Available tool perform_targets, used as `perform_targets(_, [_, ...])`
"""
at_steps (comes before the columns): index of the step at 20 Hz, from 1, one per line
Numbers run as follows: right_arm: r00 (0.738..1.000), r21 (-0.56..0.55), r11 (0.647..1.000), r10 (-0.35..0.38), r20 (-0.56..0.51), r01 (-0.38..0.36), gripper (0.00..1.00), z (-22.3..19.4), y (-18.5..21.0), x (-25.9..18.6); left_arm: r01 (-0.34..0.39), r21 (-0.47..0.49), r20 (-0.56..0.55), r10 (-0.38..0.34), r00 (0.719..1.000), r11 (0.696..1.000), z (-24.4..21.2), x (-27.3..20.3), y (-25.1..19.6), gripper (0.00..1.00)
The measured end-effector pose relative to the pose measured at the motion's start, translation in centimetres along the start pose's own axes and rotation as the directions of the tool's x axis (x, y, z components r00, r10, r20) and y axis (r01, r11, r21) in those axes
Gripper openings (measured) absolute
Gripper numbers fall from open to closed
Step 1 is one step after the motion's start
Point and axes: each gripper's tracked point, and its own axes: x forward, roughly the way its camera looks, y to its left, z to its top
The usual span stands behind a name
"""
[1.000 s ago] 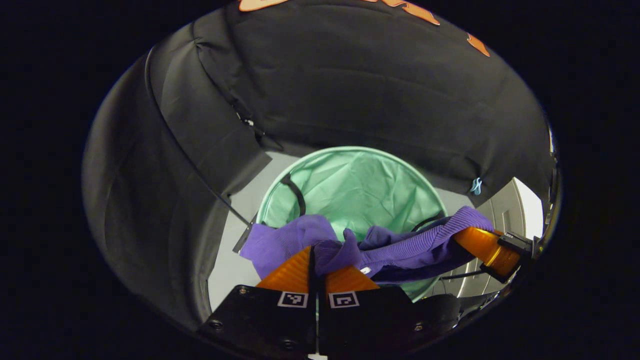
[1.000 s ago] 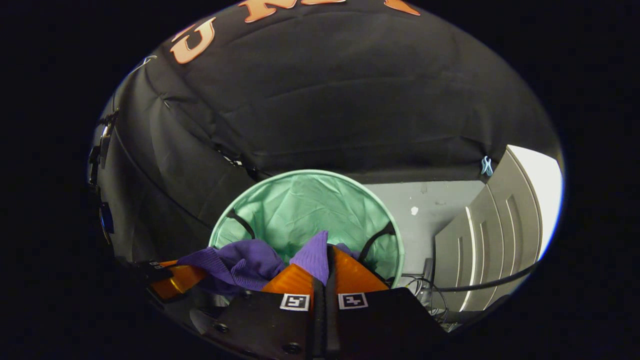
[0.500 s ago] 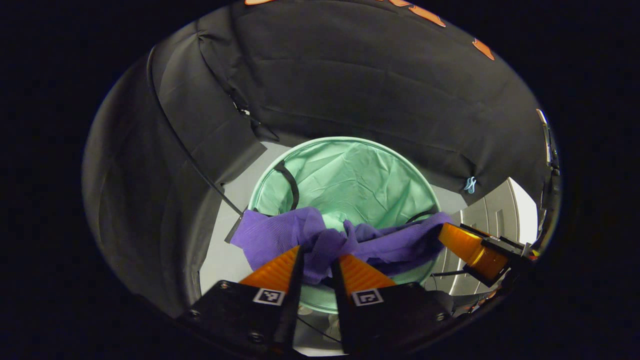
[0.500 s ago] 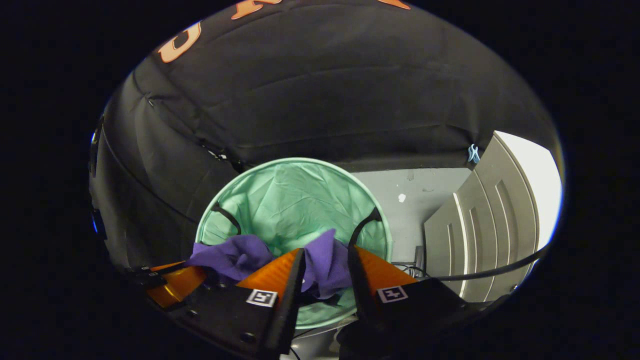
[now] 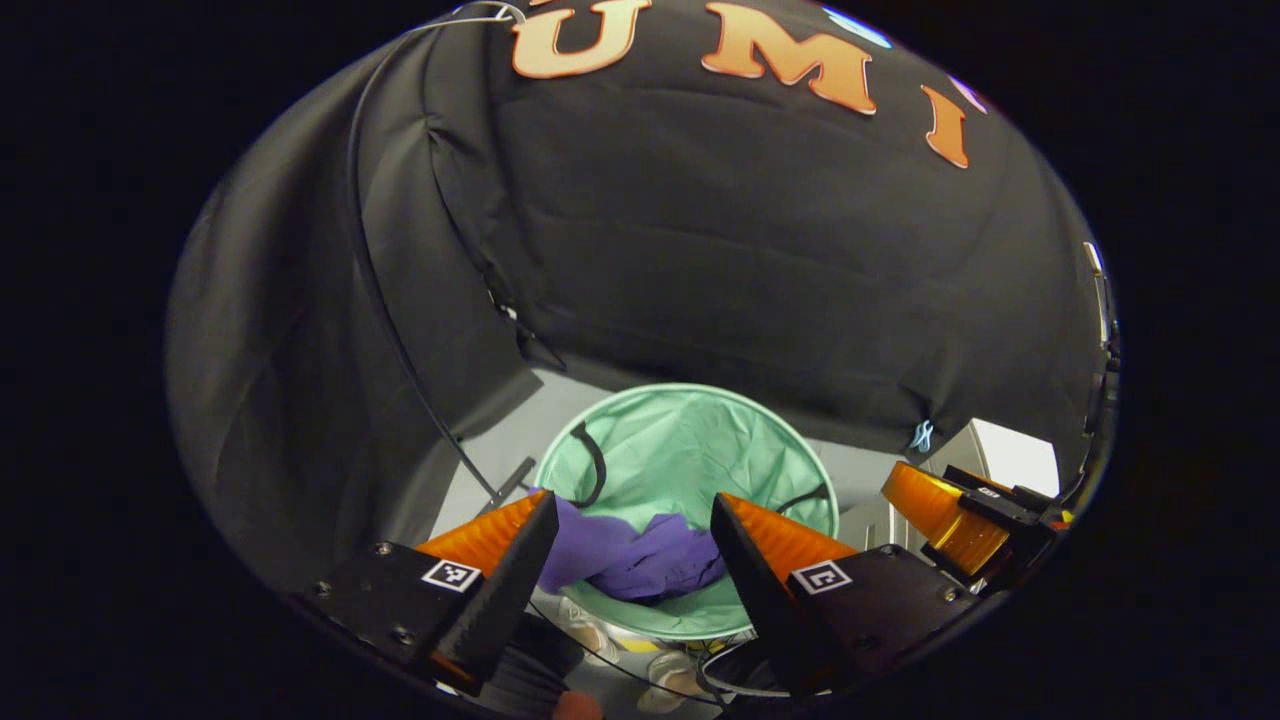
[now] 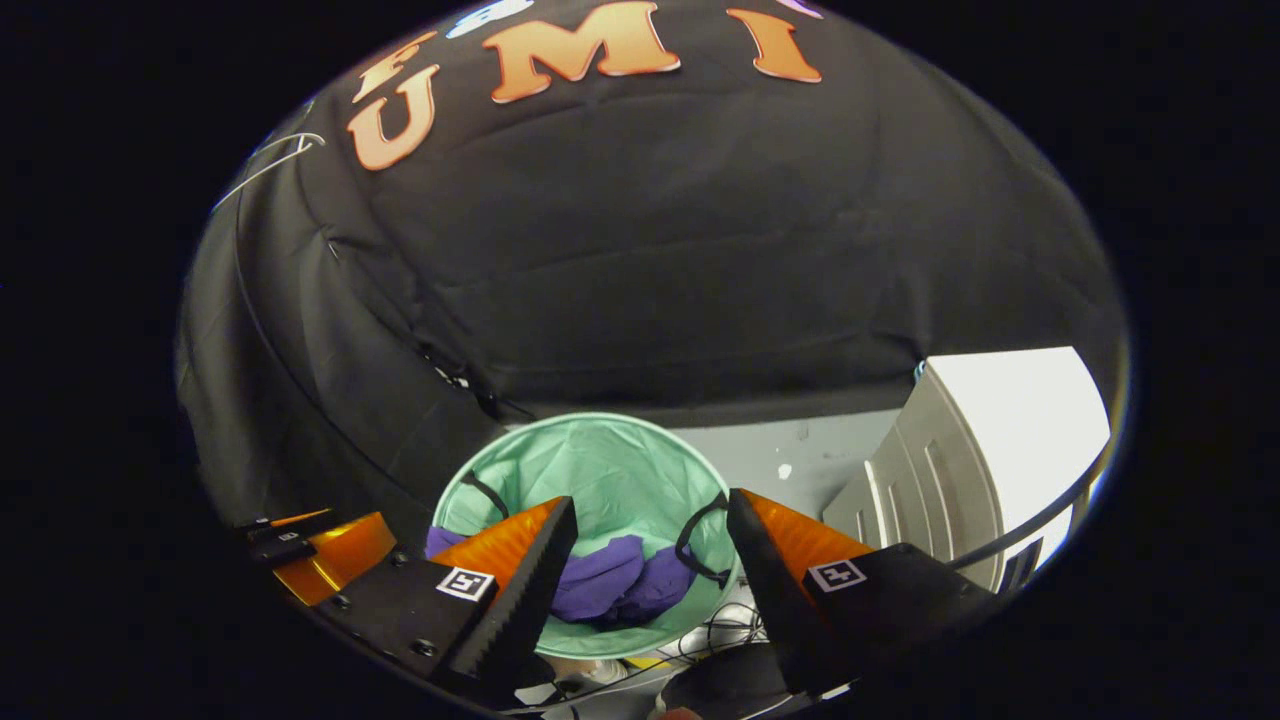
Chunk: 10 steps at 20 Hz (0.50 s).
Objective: Grasp the clothes on the hanger with both hands and then place them into the laundry hamper below.
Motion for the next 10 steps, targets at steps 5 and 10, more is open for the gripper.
perform_targets(5, [0.988,-0.034,0.999,0.015,0.152,-0.010,0.98,4.9,1.0,-5.8,-0.008,0.014,0.186,0.005,0.982,1.000,5.2,-5.4,1.4,0.97])
perform_targets(10, [0.958,-0.073,0.997,0.023,0.286,-0.003,0.98,9.2,2.1,-11.0,0.004,-0.026,0.367,0.005,0.930,1.000,9.8,-10.3,2.6,0.97])
